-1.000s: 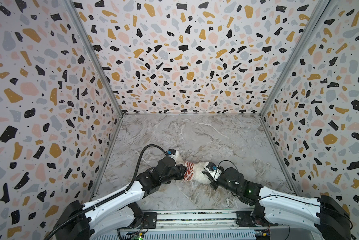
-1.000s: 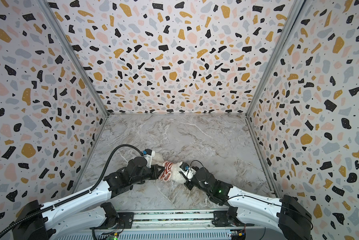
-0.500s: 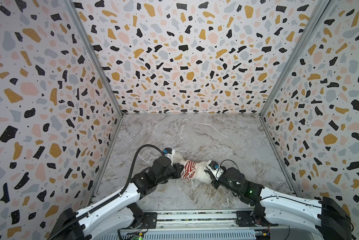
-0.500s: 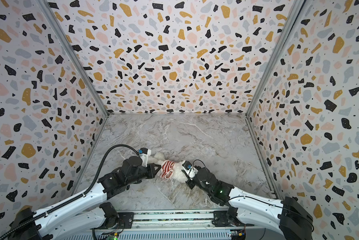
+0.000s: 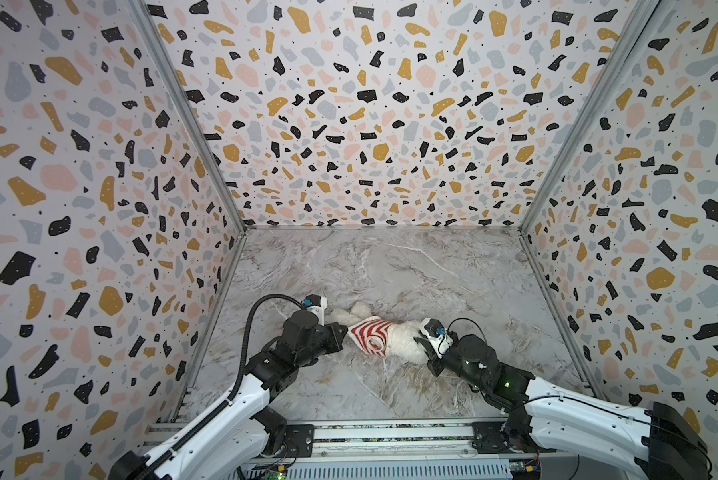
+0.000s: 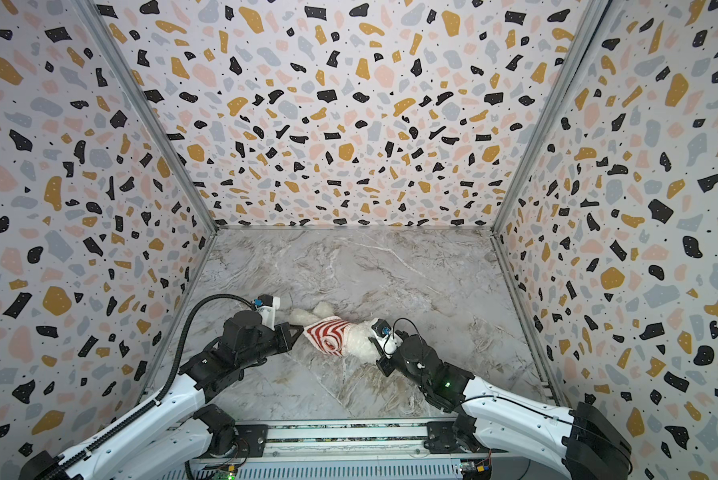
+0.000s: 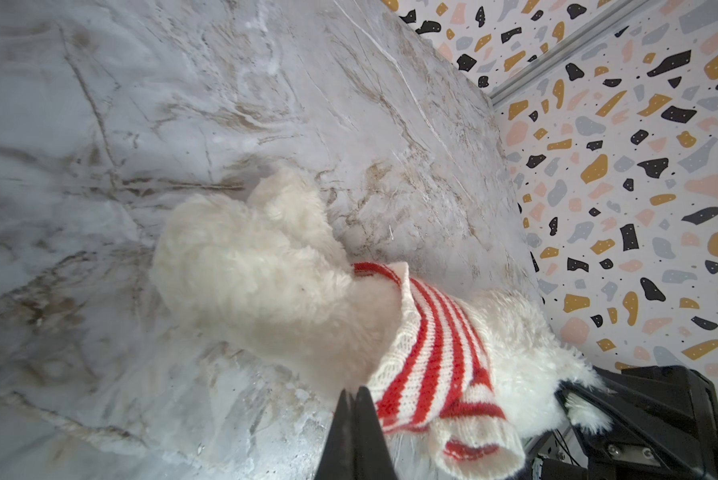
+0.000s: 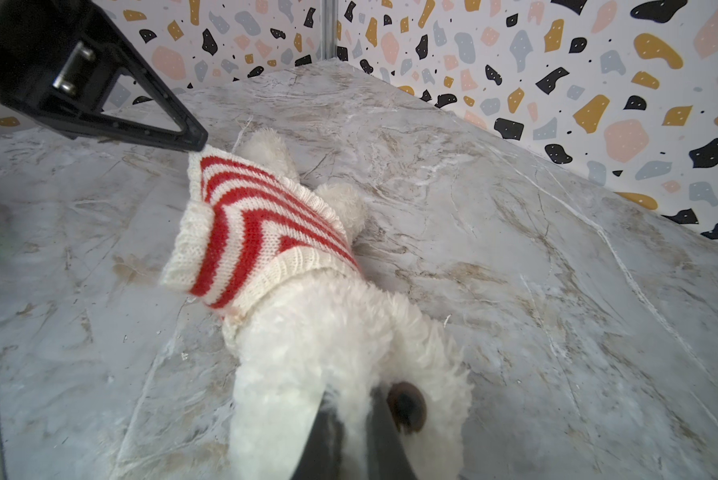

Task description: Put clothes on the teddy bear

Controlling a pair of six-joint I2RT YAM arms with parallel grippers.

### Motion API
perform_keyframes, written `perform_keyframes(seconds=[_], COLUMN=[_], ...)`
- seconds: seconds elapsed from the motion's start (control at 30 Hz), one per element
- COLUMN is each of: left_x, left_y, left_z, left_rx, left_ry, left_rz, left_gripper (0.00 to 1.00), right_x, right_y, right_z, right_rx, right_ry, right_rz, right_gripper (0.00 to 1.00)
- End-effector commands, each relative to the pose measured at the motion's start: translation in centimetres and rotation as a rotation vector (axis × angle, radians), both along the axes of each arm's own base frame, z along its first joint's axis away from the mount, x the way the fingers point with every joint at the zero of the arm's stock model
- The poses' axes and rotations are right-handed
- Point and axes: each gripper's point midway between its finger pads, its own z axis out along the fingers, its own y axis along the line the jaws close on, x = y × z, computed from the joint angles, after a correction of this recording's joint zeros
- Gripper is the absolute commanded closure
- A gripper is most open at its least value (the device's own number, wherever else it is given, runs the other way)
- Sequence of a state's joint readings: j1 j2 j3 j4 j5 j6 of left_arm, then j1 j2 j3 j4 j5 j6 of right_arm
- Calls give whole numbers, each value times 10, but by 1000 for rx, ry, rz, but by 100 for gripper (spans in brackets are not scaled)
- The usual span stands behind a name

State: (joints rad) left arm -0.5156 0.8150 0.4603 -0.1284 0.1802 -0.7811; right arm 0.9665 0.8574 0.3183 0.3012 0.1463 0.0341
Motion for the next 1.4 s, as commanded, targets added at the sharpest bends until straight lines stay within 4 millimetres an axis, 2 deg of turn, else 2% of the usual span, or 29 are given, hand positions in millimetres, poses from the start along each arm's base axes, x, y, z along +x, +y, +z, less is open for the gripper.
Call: perform_keyframes(seconds=[0.0,0.53,0.73,0.87,1.0,1.1,1.23,1.37], left_x=[11,18,18,18,14,7,-4,-12], left_y=[13,51,57,50,25,11,-2,-8], left_z=[3,-10,-12,-10,-2,5,19,15], left_rx=[9,8,-1,-28,-72,-75,-88,-89], left_ry=[-42,-12,-14,-24,-32,-43,-70,-64], left_rz=[39,189,220,183,29,-79,-196,-243], left_gripper=[100,100,100,100,100,100,76,60], right_x=[4,2,2,2,1,-7,-7,3], right_y=[-8,-13,-12,-8,-2,8,18,21], right_z=[5,20,24,25,27,29,25,25], right_rx=[-15,-9,-4,-8,-10,-1,-38,-56], right_ry=[-35,-117,-128,-132,-135,-153,-168,-169], right_rz=[-26,-14,-7,8,34,110,198,252], right_gripper=[100,100,100,100,100,100,100,100])
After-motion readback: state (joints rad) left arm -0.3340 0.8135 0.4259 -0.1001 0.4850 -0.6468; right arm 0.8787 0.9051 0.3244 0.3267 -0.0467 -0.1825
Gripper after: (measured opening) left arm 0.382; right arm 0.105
